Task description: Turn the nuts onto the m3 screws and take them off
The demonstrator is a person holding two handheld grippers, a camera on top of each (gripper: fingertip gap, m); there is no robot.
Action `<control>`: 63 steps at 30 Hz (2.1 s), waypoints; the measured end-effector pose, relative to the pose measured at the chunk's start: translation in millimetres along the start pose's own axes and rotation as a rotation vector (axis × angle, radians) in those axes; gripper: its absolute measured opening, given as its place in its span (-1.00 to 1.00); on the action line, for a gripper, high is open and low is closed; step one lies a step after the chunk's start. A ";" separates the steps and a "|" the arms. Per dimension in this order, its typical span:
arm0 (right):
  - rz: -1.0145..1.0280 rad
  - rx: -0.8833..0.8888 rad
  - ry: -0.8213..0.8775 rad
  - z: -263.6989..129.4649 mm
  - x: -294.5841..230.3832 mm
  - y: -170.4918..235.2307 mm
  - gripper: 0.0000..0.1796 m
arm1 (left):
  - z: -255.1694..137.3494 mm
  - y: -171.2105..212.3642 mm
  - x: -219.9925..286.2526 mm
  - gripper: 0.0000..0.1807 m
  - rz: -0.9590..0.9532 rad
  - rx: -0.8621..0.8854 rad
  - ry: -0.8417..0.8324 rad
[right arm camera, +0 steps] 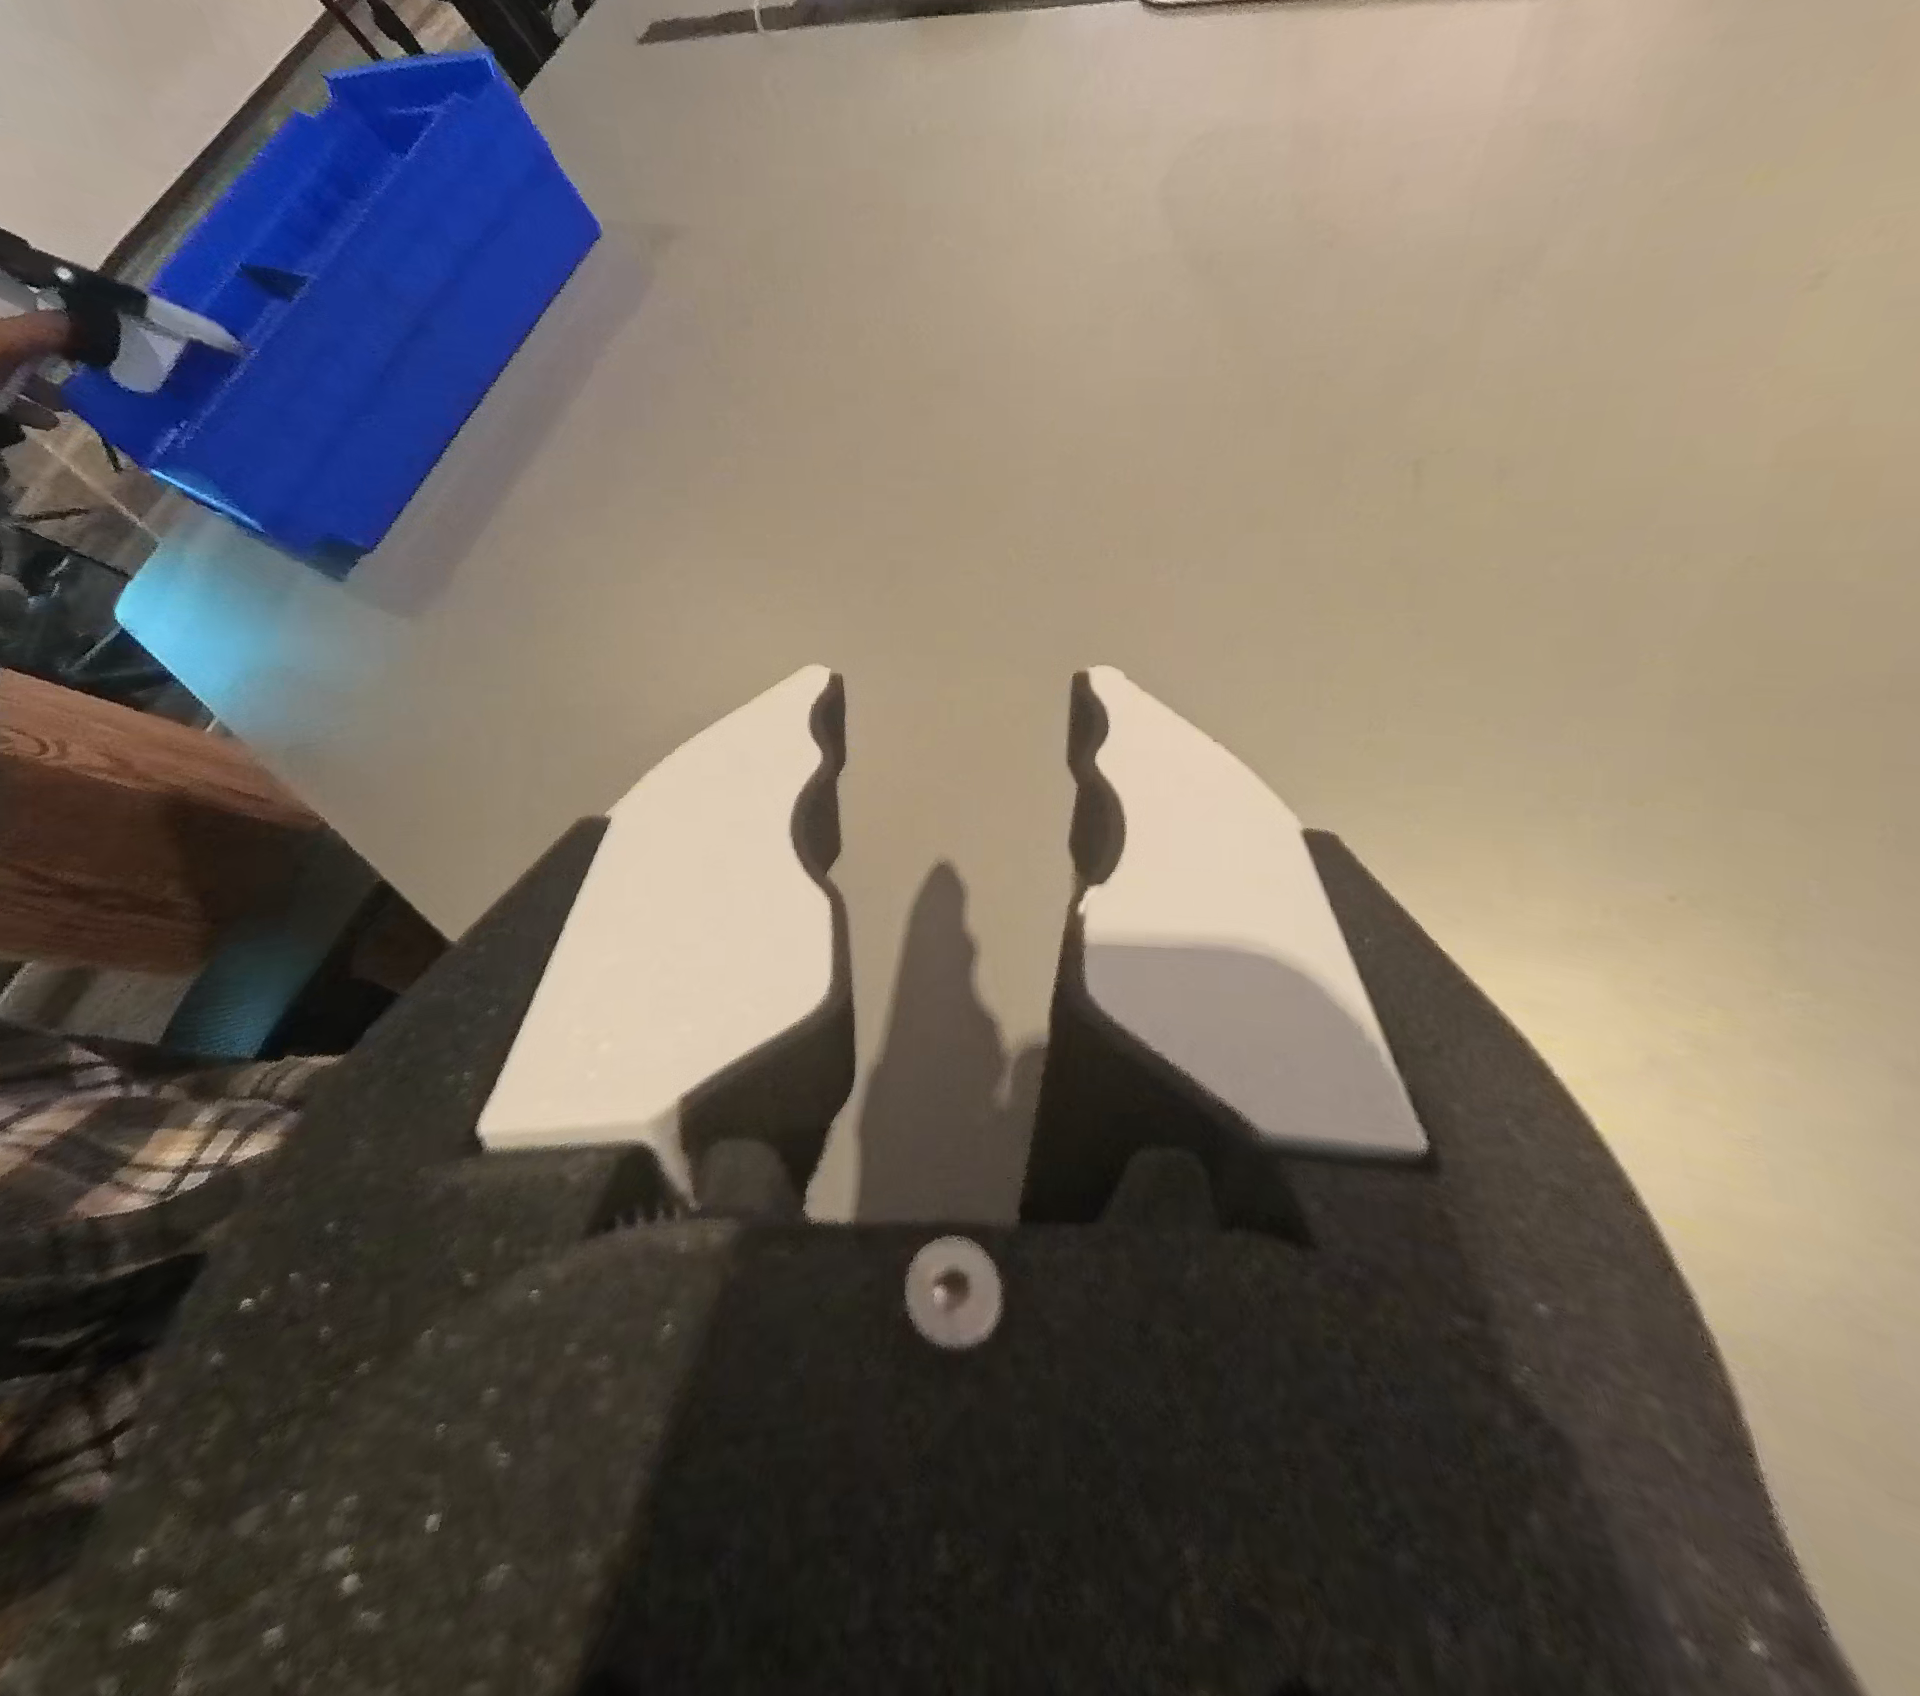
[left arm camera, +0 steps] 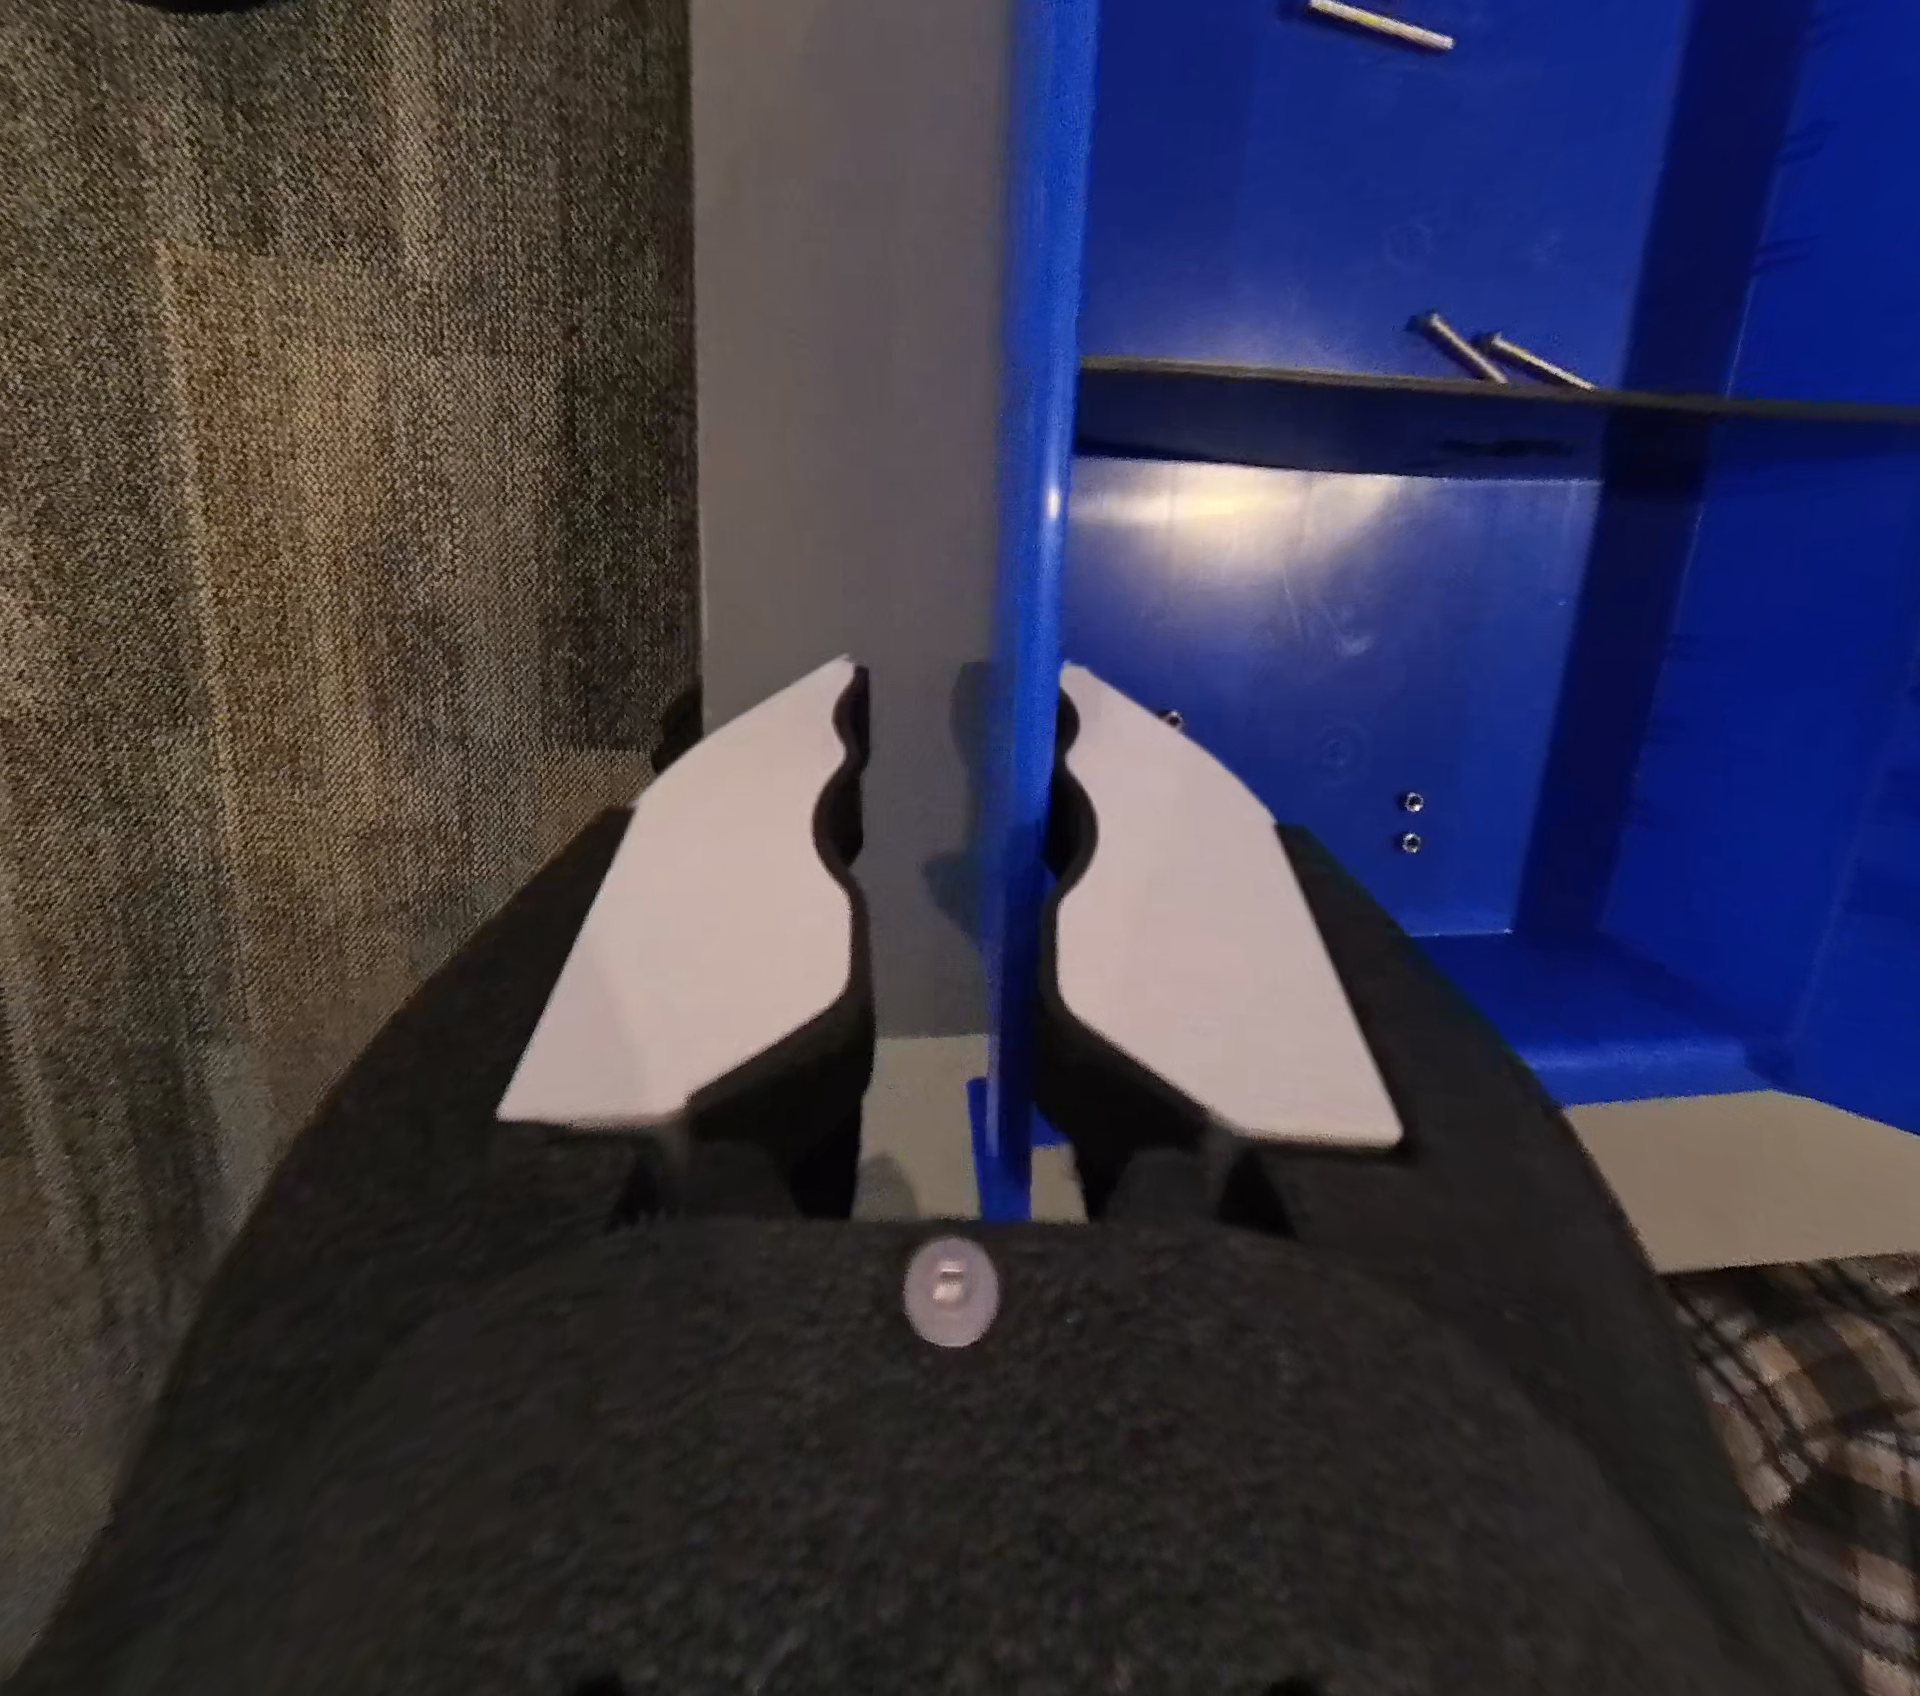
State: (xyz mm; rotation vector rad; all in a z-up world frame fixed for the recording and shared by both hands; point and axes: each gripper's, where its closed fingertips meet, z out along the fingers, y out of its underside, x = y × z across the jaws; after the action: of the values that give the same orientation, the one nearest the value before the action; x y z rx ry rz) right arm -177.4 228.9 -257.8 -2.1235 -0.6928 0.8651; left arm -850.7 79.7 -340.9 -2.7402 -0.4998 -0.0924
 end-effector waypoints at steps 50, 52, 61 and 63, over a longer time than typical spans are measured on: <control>-0.038 0.065 -0.025 0.0 4.3 2.9 -0.46 | -149.7 -112.9 185.8 -0.35 0.804 0.892 0.058; -0.037 0.056 -0.022 1.5 5.9 3.2 -0.46 | -143.1 -114.1 183.0 -0.35 0.821 0.858 0.052; -0.018 0.030 -0.020 10.6 13.9 5.0 -0.48 | -128.5 -94.1 162.7 -0.34 0.881 0.730 0.019; -0.014 0.022 -0.028 14.4 14.1 5.2 -0.48 | -123.6 -87.9 156.8 -0.35 0.885 0.695 0.015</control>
State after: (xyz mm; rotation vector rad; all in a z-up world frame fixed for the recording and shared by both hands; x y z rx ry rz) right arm -178.3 241.6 -274.3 -2.0883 -0.7082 0.8928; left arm -735.2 164.8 -176.5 -2.0322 0.6025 0.2378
